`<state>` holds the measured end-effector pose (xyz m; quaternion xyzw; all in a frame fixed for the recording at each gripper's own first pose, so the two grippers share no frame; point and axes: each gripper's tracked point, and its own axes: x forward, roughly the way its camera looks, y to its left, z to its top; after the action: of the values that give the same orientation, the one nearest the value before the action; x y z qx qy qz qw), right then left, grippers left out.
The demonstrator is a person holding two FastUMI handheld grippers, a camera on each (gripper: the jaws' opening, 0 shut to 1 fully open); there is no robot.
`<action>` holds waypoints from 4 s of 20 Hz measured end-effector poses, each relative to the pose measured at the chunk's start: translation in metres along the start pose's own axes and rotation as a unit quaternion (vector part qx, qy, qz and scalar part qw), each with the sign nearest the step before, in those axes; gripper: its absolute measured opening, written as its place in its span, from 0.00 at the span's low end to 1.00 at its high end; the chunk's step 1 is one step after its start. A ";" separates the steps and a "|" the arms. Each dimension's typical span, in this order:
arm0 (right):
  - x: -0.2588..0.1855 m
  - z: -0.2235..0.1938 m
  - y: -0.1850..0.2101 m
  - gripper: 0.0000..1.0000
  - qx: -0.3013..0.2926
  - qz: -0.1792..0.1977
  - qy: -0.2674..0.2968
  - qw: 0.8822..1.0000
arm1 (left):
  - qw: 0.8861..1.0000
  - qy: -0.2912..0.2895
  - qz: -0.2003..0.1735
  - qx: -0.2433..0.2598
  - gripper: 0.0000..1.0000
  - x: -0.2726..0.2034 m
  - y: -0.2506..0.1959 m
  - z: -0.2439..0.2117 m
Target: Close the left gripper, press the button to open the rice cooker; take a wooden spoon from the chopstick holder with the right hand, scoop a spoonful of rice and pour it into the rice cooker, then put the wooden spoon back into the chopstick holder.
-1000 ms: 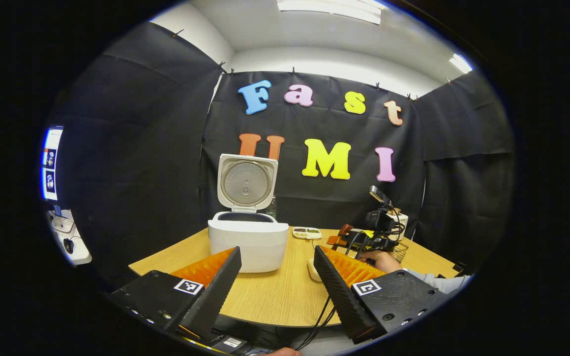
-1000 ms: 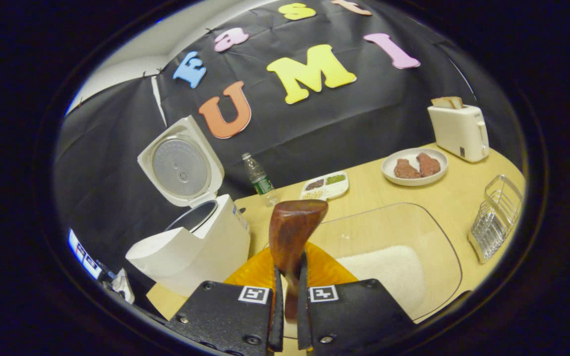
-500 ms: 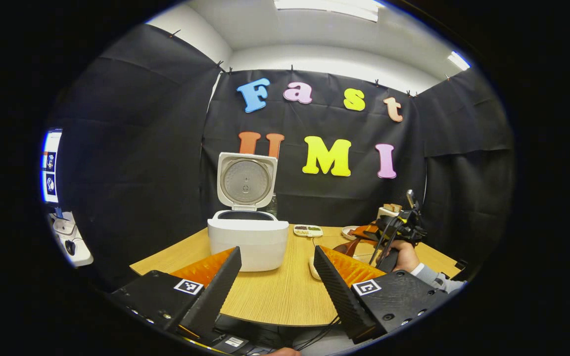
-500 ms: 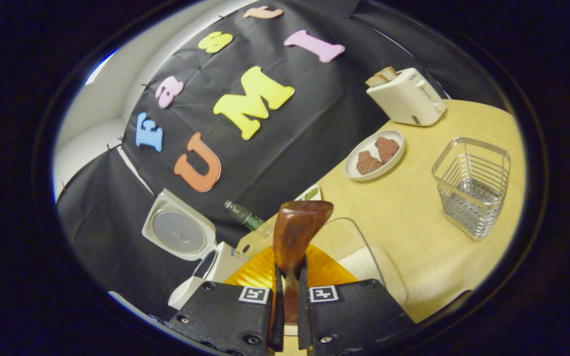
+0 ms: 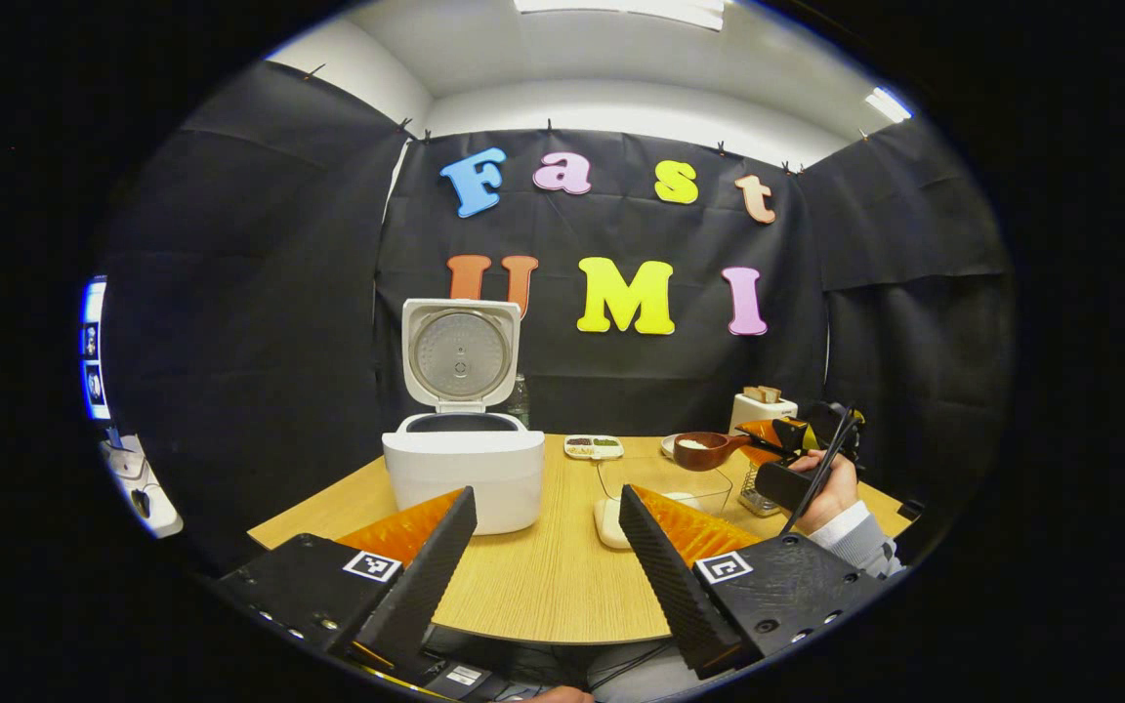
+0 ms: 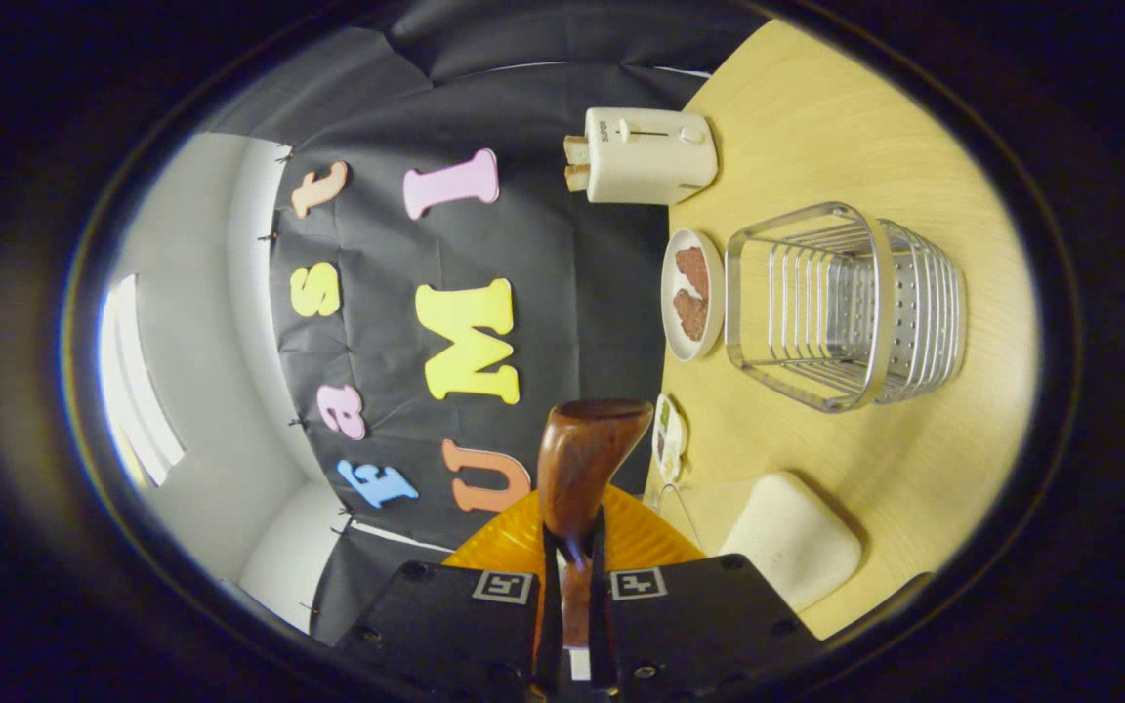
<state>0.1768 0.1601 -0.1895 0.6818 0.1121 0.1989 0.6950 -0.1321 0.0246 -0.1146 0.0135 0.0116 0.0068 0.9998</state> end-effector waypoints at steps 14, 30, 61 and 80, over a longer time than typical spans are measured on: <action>0.084 -0.171 0.095 0.15 -0.150 0.017 0.112 0.982 | 0.999 -0.010 0.029 0.009 0.94 -0.027 0.067 0.000; 0.230 -0.338 0.094 0.11 -0.511 -0.021 0.154 0.846 | 0.996 0.027 0.078 -0.011 0.94 -0.024 0.137 -0.038; 0.107 -0.256 0.197 0.11 -0.735 0.070 0.049 0.672 | 0.996 -0.006 0.079 -0.033 0.94 0.031 0.079 0.013; -0.022 0.065 0.159 0.12 -0.682 -0.081 -0.059 0.724 | 0.999 -0.047 0.019 -0.018 0.94 0.135 -0.028 0.072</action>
<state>0.1649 0.0905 -0.0316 0.0221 -0.0401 0.1239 0.9912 0.0048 -0.0037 -0.0464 -0.0035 -0.0353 0.0258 0.9990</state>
